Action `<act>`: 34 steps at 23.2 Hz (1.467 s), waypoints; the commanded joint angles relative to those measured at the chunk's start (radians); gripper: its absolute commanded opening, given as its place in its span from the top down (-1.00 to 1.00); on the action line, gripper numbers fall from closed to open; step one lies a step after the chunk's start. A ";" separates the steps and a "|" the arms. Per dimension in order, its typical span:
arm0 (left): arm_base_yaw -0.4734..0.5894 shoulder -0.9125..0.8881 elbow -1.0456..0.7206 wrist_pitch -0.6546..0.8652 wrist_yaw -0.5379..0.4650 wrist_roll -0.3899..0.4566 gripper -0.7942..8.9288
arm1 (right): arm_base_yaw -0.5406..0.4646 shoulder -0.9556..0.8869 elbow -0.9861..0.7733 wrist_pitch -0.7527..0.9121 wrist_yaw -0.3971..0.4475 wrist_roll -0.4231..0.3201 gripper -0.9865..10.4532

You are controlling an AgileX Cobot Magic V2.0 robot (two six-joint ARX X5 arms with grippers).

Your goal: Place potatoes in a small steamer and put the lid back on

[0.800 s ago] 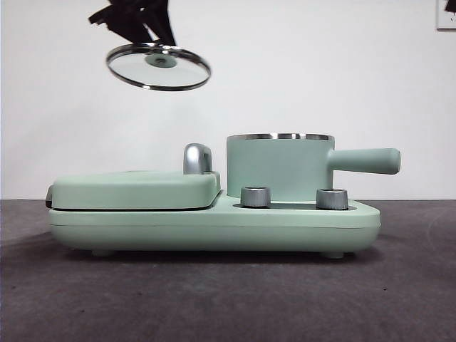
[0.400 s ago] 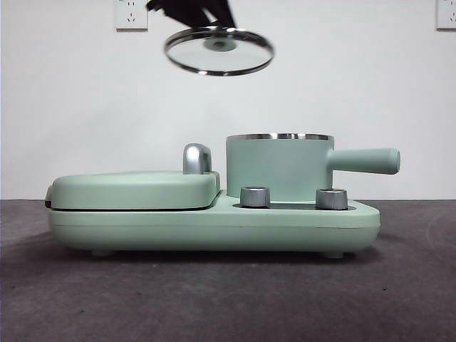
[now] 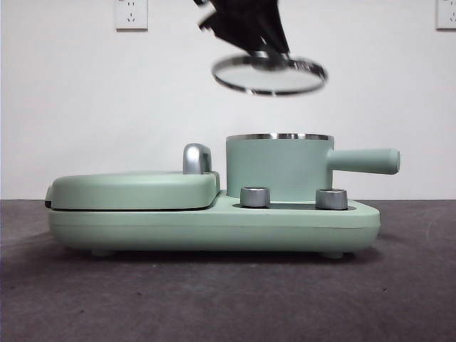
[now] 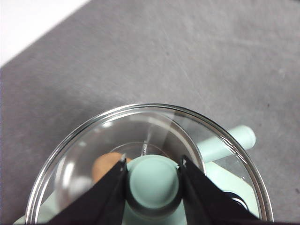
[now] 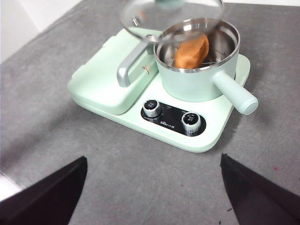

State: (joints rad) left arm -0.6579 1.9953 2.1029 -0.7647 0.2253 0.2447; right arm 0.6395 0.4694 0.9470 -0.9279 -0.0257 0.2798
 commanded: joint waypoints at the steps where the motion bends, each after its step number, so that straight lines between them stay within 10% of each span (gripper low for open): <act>1: -0.011 0.037 0.035 0.055 0.012 0.033 0.78 | 0.007 -0.010 0.006 0.008 0.001 0.028 0.04; 34: 0.032 0.185 0.035 0.160 0.072 0.011 0.80 | 0.007 -0.021 0.006 0.008 0.008 0.080 0.04</act>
State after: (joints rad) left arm -0.6216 2.1582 2.1029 -0.6174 0.2947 0.2615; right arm 0.6395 0.4473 0.9470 -0.9287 -0.0223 0.3470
